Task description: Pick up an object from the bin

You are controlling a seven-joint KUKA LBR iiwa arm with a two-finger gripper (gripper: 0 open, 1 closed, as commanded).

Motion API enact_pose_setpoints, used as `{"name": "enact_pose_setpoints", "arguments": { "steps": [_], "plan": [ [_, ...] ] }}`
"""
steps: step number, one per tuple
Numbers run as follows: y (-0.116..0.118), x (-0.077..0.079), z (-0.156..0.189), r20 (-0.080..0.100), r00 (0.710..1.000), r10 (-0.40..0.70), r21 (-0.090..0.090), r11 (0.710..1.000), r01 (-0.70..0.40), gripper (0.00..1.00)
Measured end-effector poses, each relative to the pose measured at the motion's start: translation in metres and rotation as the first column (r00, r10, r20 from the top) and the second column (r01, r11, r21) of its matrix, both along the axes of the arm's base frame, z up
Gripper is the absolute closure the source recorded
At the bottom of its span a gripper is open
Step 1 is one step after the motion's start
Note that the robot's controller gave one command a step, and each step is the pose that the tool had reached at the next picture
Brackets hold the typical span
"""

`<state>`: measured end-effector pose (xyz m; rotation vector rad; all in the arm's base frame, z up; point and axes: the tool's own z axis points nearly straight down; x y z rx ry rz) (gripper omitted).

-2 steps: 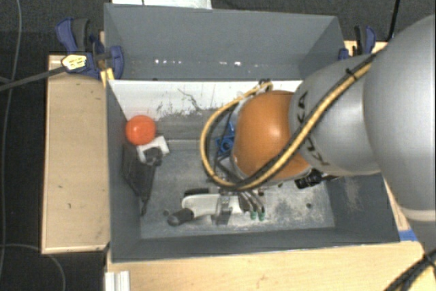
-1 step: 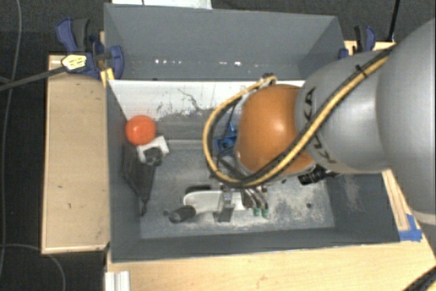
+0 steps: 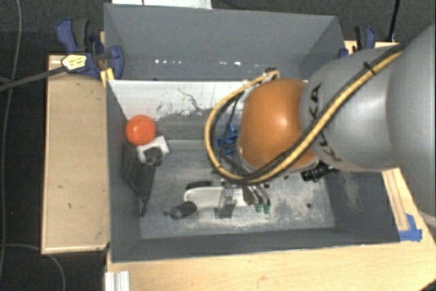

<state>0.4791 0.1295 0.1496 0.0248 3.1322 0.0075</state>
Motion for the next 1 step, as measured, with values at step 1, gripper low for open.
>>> {"name": "enact_pose_setpoints", "arguments": {
  "steps": [1],
  "plan": [
    [0.0000,0.0004,0.0056,0.002,1.000,0.000,0.000,1.000,0.000,1.00]
  ]
}}
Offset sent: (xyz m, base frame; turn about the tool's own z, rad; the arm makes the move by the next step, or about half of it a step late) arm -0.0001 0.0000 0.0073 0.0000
